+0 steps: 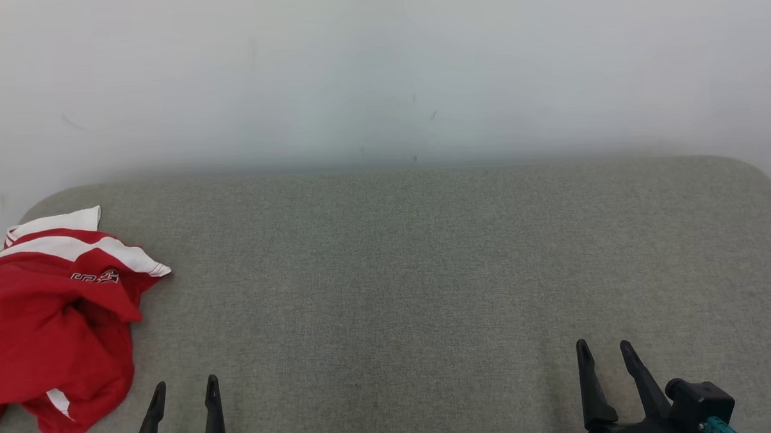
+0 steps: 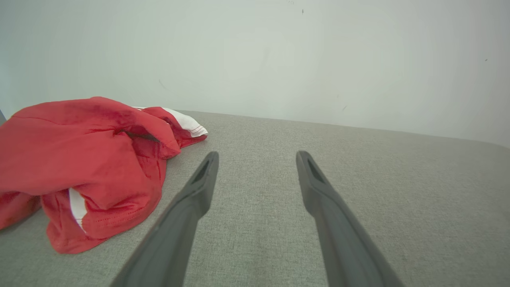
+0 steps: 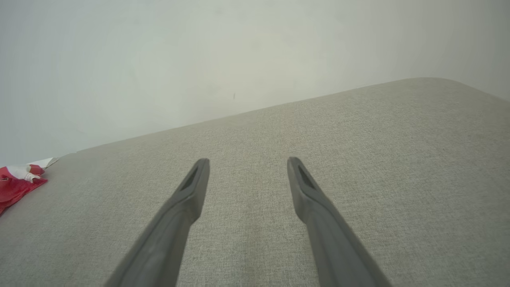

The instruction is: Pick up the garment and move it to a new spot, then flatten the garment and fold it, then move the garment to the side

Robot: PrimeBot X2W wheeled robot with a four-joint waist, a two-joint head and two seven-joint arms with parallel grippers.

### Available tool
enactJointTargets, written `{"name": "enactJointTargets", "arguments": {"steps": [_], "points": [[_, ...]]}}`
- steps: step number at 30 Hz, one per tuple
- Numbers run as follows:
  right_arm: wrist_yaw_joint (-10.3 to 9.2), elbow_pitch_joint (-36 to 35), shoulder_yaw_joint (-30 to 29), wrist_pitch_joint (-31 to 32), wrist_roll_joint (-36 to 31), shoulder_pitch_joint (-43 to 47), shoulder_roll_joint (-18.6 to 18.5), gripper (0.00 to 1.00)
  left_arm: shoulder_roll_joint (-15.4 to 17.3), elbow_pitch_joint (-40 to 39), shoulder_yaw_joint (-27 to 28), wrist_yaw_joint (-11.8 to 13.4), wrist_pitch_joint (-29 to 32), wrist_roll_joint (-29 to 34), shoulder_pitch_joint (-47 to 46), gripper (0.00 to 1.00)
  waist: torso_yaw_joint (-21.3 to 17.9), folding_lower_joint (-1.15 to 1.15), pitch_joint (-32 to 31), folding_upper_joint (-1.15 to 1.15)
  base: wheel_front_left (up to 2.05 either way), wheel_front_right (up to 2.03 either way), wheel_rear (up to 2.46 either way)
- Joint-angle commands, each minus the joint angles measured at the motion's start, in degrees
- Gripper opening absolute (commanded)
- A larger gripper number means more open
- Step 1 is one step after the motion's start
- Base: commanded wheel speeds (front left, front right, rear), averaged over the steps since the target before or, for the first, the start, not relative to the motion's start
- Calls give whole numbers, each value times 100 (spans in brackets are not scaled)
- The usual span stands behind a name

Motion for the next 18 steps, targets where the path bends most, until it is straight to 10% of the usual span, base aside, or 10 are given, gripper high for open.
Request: {"name": "enactJointTargets", "arguments": {"steps": [1, 18], "points": [[-11, 1, 20, -44, -70, -34, -6, 100, -23, 3, 20, -19, -50, 98, 31, 100, 3, 0, -3, 0, 0, 0, 0], [-12, 221, 93, -140, -423, -88, -6, 100, -193, 115, 301, -273, -173, 460, 52, 100, 13, 0, -23, 0, 0, 0, 0]]}}
